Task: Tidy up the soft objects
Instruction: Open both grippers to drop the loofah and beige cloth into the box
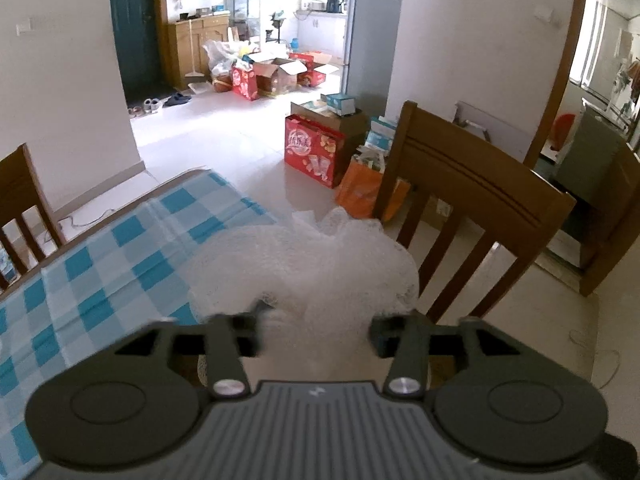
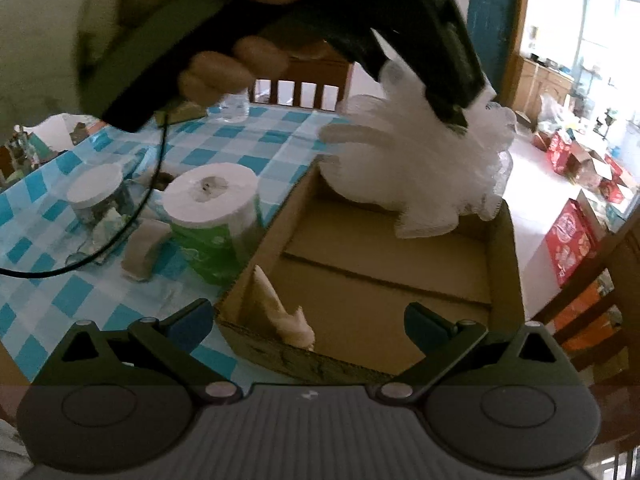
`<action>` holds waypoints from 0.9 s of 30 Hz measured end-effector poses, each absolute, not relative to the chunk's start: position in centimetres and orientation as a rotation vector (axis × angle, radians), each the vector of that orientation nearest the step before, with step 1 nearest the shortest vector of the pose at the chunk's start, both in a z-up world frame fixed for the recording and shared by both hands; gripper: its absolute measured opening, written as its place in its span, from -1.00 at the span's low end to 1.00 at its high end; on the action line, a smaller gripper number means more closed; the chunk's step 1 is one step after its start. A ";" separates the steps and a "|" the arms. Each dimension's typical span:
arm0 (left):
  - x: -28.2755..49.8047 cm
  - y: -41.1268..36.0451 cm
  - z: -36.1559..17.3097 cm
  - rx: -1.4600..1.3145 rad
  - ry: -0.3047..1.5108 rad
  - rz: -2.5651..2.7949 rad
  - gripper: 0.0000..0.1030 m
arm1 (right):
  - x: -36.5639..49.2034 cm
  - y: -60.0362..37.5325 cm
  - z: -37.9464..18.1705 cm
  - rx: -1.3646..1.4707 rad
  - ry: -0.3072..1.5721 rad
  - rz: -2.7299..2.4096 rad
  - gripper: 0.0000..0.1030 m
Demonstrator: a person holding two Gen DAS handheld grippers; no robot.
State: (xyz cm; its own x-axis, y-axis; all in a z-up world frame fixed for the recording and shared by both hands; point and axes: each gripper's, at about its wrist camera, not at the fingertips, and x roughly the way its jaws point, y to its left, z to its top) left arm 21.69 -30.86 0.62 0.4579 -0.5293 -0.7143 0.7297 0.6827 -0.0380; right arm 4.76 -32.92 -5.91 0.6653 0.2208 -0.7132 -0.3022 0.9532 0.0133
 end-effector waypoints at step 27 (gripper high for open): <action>13.4 -19.8 1.2 0.249 0.744 -0.540 0.94 | 4.1 -31.0 -6.1 -0.112 0.798 0.304 1.00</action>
